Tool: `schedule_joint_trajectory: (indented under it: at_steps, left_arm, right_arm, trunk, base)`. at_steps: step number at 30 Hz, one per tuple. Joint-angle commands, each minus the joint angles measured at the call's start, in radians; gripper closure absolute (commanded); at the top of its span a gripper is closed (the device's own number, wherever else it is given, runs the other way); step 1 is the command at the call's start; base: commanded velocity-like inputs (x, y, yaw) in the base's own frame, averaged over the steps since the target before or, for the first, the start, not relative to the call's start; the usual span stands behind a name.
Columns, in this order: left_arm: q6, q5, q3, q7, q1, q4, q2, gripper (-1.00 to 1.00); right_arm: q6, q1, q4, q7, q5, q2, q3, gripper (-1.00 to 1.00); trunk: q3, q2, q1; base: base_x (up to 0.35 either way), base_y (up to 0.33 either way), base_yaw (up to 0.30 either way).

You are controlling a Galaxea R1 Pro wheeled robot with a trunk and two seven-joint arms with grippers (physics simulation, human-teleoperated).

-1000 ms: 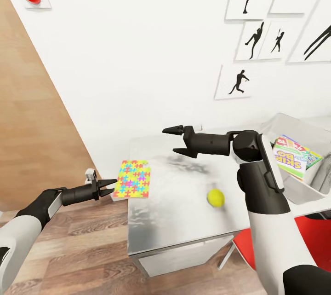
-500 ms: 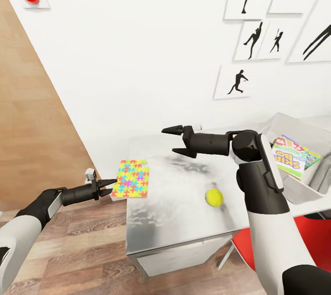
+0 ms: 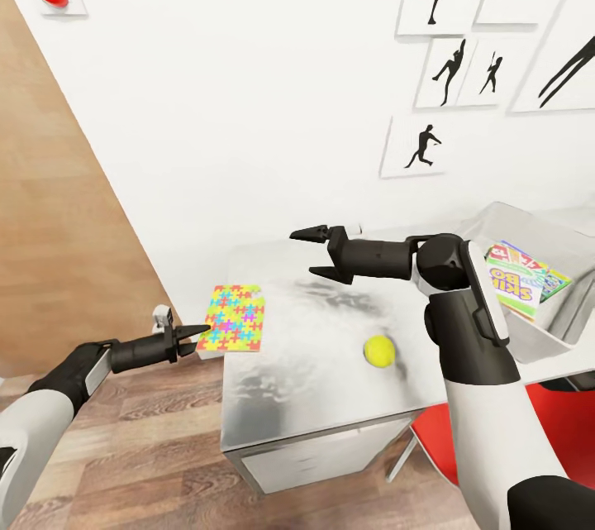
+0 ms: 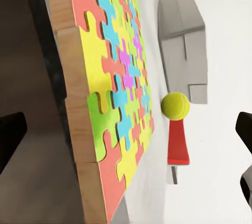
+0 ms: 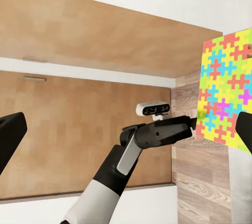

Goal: Put all the toys in the child's room - the three board games (two on the bed and one on the table), the two jigsaw puzzles on the table, and the tennis ball on the table - inside the toy box on the table in the child's room.

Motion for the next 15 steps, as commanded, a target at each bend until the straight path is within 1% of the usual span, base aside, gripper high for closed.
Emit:
schedule_joint_trajectory:
  at_steps: [1, 10, 11, 14, 15]
  left_arm:
    - [0.011, 0.001, 0.001, -0.003, 0.000, 0.000, 0.000, 1.00]
    - [0.007, 0.002, 0.002, -0.006, 0.003, 0.000, 0.001, 1.00]
    - [0.007, 0.002, 0.002, -0.012, 0.003, 0.000, 0.001, 1.00]
    - [0.007, 0.006, 0.001, -0.065, 0.003, -0.001, 0.001, 1.00]
    - [0.007, 0.006, 0.001, -0.074, 0.003, -0.001, 0.000, 1.00]
  right_arm:
    - [0.005, -0.001, 0.000, -0.010, -0.008, 0.001, -0.001, -1.00]
    - [0.005, -0.001, 0.000, -0.010, -0.008, 0.002, -0.002, -1.00]
    - [0.005, -0.001, 0.000, -0.010, -0.008, 0.002, -0.002, -1.00]
    - [0.004, -0.001, 0.000, -0.010, -0.008, 0.002, 0.000, -1.00]
    - [0.004, -0.001, 0.000, -0.010, -0.008, 0.002, 0.000, -1.00]
  trunk:
    - [-0.001, 0.000, 0.000]
    - [-0.001, 0.000, 0.000]
    - [-0.001, 0.000, 0.000]
    - [0.009, 0.021, -0.012]
    - [0.012, 0.028, -0.015]
  base:
    - [-0.001, -0.001, 0.000]
    - [0.000, 0.000, 0.000]
    - [0.000, 0.000, 0.000]
    - [0.000, 0.000, 0.000]
    - [0.000, 0.000, 0.000]
